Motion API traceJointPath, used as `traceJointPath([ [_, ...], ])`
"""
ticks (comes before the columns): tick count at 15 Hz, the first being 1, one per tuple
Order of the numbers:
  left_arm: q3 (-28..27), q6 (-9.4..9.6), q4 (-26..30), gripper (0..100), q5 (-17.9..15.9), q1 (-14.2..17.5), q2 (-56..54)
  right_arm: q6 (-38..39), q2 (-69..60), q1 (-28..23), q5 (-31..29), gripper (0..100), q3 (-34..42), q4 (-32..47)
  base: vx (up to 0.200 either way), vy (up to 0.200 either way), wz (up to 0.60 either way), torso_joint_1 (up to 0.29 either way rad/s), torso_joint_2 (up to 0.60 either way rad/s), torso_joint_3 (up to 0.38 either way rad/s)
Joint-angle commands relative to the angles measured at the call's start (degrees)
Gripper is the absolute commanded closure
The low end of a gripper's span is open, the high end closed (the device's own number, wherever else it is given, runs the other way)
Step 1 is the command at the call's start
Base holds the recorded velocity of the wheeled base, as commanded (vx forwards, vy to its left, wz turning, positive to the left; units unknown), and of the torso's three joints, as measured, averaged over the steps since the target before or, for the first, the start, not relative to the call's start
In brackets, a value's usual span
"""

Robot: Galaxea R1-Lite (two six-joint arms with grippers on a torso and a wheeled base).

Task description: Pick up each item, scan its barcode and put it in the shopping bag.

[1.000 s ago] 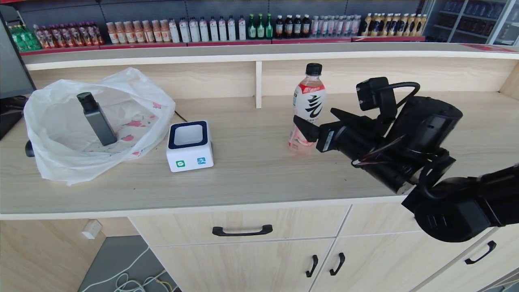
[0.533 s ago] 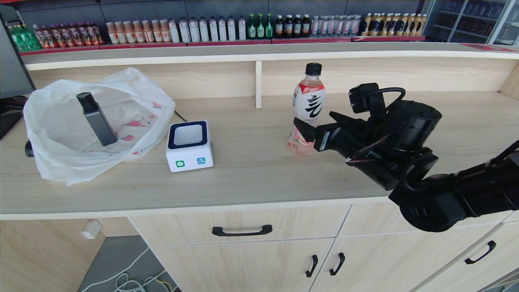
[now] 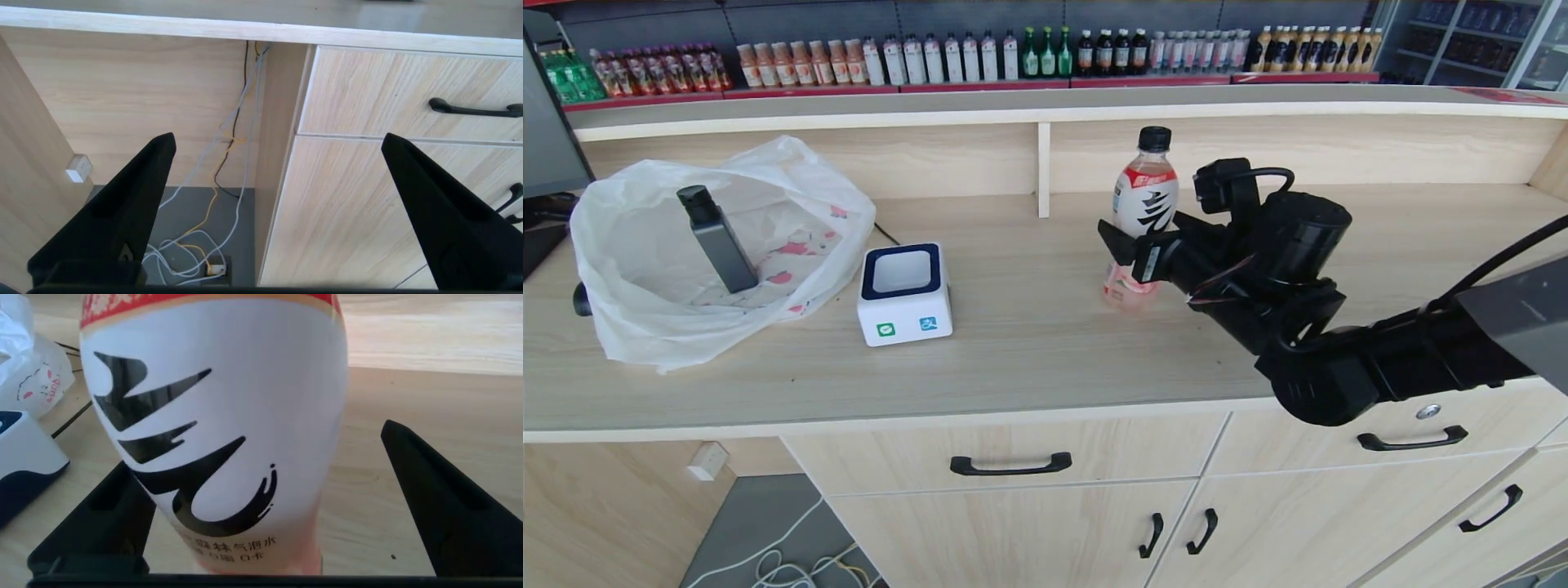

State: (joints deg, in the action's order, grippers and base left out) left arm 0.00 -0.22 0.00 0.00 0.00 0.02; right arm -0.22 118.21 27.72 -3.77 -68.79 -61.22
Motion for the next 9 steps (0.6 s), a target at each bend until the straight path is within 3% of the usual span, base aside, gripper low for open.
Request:
traceJointPath([
  [1, 0.00, -0.04, 0.00, 0, 0.00, 0.00, -0.02, -0.22, 1.32, 0.05, -0.01, 0, -2.49, 1.37, 0.000, 0.000, 0.00, 0.000, 0.00, 0.000],
  [9, 0.00, -0.04, 0.00, 0, 0.00, 0.00, -0.02, -0.31, 3.52, 0.14, -0.28, 0, -5.83, 2.95, 0.000, 0.000, 0.00, 0.000, 0.00, 0.000],
])
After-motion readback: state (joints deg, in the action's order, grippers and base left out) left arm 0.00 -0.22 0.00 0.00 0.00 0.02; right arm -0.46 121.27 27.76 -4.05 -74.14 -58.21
